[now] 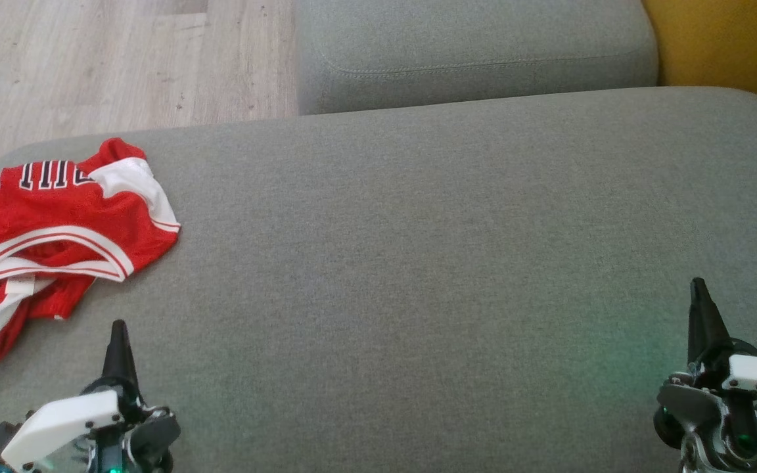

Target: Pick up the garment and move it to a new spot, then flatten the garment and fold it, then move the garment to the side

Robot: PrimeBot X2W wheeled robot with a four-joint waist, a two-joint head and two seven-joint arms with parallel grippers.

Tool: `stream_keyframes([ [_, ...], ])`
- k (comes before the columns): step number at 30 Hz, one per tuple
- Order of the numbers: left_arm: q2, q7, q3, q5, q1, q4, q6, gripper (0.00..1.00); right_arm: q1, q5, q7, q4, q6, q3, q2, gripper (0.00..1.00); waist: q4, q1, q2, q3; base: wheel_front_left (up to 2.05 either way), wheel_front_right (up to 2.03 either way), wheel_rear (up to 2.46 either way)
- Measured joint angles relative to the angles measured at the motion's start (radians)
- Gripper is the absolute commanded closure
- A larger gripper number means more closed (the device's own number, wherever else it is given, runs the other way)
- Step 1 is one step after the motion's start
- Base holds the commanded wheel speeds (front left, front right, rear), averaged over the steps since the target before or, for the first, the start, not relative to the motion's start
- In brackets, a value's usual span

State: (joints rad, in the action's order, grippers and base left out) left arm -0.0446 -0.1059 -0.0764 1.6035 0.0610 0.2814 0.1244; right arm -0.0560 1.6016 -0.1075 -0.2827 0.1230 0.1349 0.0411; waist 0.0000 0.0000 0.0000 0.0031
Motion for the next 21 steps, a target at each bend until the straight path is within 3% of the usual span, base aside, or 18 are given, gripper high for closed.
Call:
stream_keyframes([
  [21, 0.0, 0.0, 0.0, 0.0, 0.0, 0.0, 0.0, 1.0, 0.0, 0.0, 0.0, 0.0, 0.0, 0.0, 0.0, 1.0, 0.0, 0.0, 0.0, 0.0, 0.0, 0.0, 0.0],
])
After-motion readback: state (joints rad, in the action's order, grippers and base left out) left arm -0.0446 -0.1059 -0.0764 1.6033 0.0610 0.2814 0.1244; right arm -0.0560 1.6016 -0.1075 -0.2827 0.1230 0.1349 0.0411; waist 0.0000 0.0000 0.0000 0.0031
